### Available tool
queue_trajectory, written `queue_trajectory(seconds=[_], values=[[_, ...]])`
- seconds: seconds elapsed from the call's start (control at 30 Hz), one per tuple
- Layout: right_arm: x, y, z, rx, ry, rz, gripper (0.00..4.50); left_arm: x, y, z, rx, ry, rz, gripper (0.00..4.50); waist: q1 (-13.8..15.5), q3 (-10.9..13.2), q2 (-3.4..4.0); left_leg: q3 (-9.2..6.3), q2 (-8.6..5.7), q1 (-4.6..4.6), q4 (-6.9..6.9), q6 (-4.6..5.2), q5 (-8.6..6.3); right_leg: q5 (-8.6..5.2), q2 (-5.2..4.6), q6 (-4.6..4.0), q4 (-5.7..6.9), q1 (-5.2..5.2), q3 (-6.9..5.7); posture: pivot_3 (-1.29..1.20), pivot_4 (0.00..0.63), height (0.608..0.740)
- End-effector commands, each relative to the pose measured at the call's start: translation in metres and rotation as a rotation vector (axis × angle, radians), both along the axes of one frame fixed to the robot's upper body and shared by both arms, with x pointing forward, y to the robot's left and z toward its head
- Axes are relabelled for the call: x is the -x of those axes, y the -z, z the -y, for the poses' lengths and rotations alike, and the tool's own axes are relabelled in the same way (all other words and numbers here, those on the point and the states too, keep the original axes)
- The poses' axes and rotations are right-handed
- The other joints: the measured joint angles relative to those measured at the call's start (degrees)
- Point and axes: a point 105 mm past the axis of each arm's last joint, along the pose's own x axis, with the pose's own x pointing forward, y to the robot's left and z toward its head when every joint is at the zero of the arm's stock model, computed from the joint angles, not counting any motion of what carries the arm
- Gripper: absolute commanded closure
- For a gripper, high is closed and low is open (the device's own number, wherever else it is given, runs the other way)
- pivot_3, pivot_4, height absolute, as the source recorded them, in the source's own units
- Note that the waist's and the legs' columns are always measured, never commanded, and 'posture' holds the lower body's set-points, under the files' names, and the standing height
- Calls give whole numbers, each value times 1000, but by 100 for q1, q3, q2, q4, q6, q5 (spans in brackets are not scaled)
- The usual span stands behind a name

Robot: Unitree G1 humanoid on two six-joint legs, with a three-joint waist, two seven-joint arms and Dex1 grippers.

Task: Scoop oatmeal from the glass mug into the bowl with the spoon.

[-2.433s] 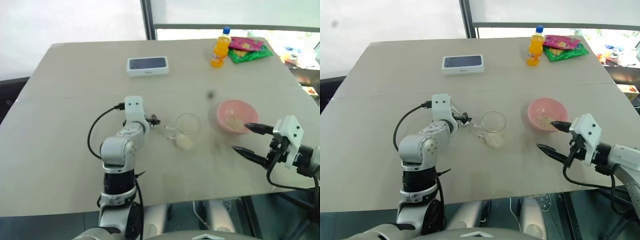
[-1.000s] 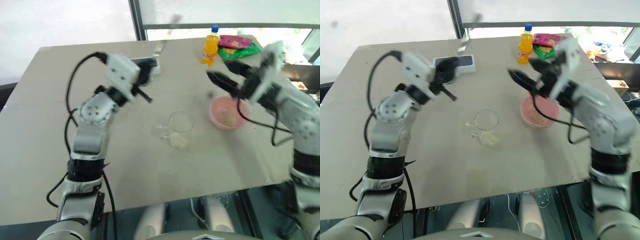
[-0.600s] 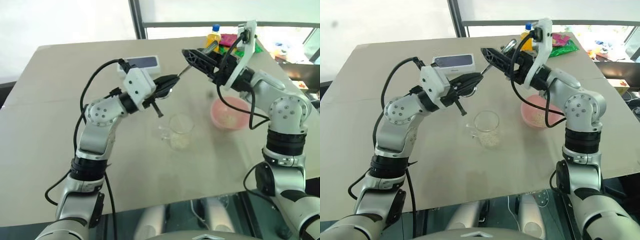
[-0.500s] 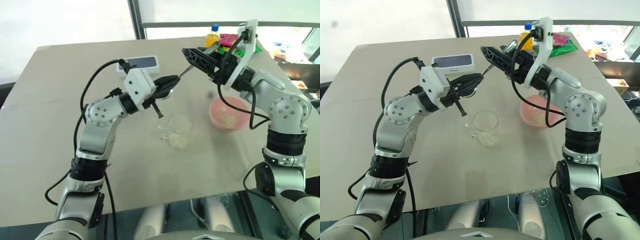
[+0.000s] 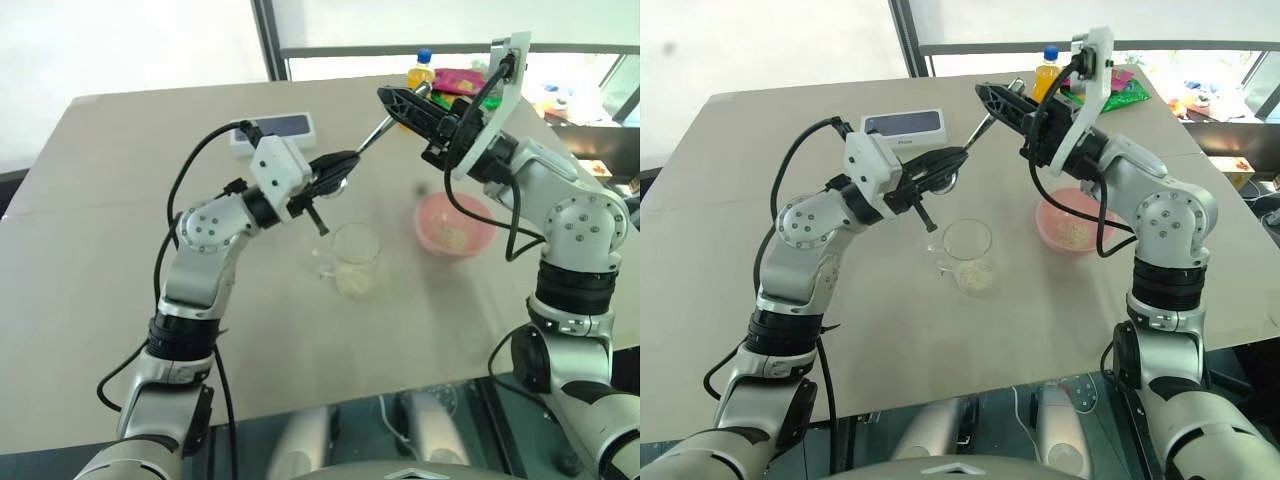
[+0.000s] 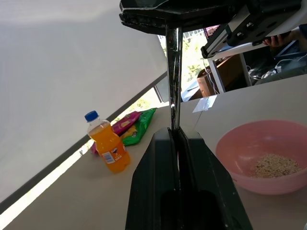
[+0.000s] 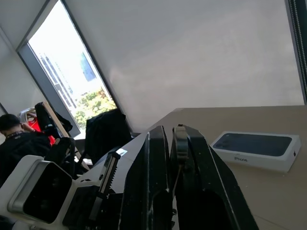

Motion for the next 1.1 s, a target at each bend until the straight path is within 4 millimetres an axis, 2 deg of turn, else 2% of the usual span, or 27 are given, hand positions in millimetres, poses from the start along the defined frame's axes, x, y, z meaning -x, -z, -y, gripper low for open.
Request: queue_trajectory(seconds=[0.03, 0.1, 0.17, 0.23, 0.3, 0.4, 0.53, 0.7, 0.87, 0.97, 1.1], values=[[-5, -16, 19, -33, 88, 42, 4500, -1, -11, -14, 70, -62, 41, 3820, 1, 0, 0, 1, 0, 0, 0, -2, 1, 0, 0, 0, 0, 0, 1, 0, 150, 740], [-6, -18, 19, -39, 91, 39, 4500, -1, -14, -15, 98, -77, 42, 3162, 5, 0, 0, 2, 0, 0, 0, -1, 1, 0, -1, 0, 0, 0, 2, 0, 150, 740], [-9, -19, 22, -47, 107, 30, 4500, 4, -27, -20, 205, -81, 59, 2227, 6, 0, 0, 3, 0, 0, 0, -2, 1, 0, -1, 0, 1, -2, 3, 0, 150, 740], [-16, -18, 28, -45, 148, 22, 4500, 10, -40, -34, 308, -111, 88, 2227, -4, 0, 0, 5, 2, -1, 0, -4, 2, 0, -1, 0, 0, -4, 6, 0, 150, 740], [-24, -18, 38, -44, 197, 12, 4500, 15, -43, -52, 379, -152, 60, 2227, -9, 0, 0, 14, 3, -1, -1, -4, 2, 0, -2, 0, 2, -8, 14, 0, 150, 740], [-33, -16, 55, -44, 269, 2, 4500, 27, -27, -80, 398, -217, -27, 2227, -36, 0, 1, 30, 7, 2, -3, -4, 2, 0, -1, 0, 2, -13, 28, 0, 150, 740], [-42, -12, 73, -47, 334, -11, 4500, 53, 3, -95, 356, -247, -136, 2227, -31, 1, 3, 41, 9, 0, -4, -2, 1, 0, 1, 0, -1, -18, 37, 0, 150, 740], [-51, -6, 90, -50, 407, -32, 4500, 88, 37, -77, 352, -168, -305, 2227, 19, 2, 4, 44, 9, 0, -2, 10, -6, 0, -1, 0, -3, -14, 42, 0, 150, 740], [-56, -4, 100, -62, 454, -48, 4500, 106, 73, -62, 288, -110, -422, 2227, 10, 2, 5, 50, 9, 9, -3, 12, -8, -1, 1, -2, -3, -10, 48, 0, 150, 740], [-58, -3, 102, -63, 471, -51, 4500, 107, 88, -58, 229, -119, -427, 2227, 11, 2, 6, 54, 12, 10, -3, 13, -8, -1, 5, -3, -2, -10, 49, 0, 150, 740], [-58, -4, 103, -67, 478, -50, 4500, 94, 98, -58, 194, -173, -394, 2227, 10, 1, 8, 56, 13, 11, -2, 13, -8, -1, 5, -2, -2, -10, 51, 0, 150, 740]])
